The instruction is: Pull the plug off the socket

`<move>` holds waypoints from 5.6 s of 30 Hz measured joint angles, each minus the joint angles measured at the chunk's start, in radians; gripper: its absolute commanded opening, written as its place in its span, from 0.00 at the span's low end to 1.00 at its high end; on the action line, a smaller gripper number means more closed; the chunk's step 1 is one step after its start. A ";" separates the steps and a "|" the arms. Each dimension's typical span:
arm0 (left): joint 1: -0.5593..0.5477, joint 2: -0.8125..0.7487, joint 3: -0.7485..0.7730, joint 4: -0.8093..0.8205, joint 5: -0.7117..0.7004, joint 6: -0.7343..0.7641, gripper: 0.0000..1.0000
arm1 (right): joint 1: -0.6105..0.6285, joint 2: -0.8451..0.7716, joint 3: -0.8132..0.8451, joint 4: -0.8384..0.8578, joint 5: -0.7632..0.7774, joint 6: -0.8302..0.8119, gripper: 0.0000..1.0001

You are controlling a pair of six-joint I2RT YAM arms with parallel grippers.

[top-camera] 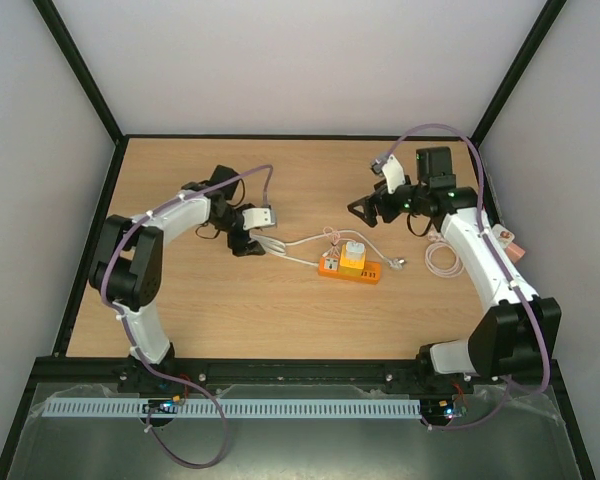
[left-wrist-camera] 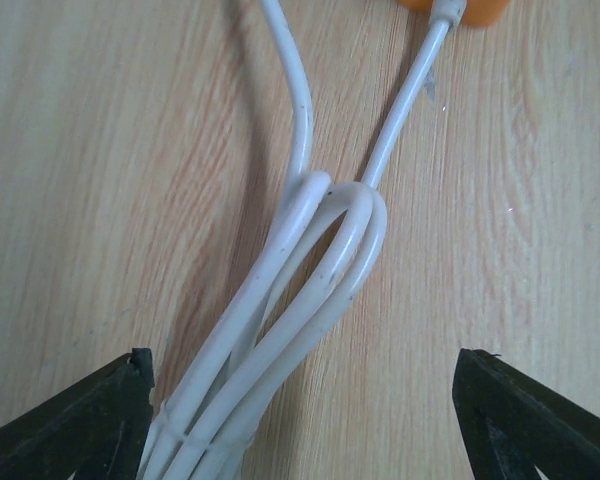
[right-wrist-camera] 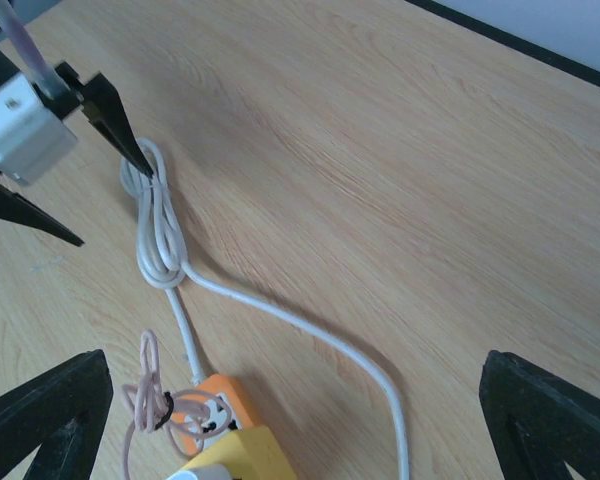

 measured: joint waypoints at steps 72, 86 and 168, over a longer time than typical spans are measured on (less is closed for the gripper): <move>-0.059 -0.165 0.132 -0.011 0.212 -0.235 0.87 | 0.134 0.130 -0.448 0.380 -0.206 -0.445 0.65; 0.071 -0.274 0.009 -0.057 0.293 -0.166 0.80 | 0.279 0.226 -0.378 0.489 -0.169 -0.357 0.58; -0.188 -0.138 -0.017 0.031 0.186 -0.087 0.21 | 0.363 0.335 -0.554 1.096 -0.215 -0.130 0.30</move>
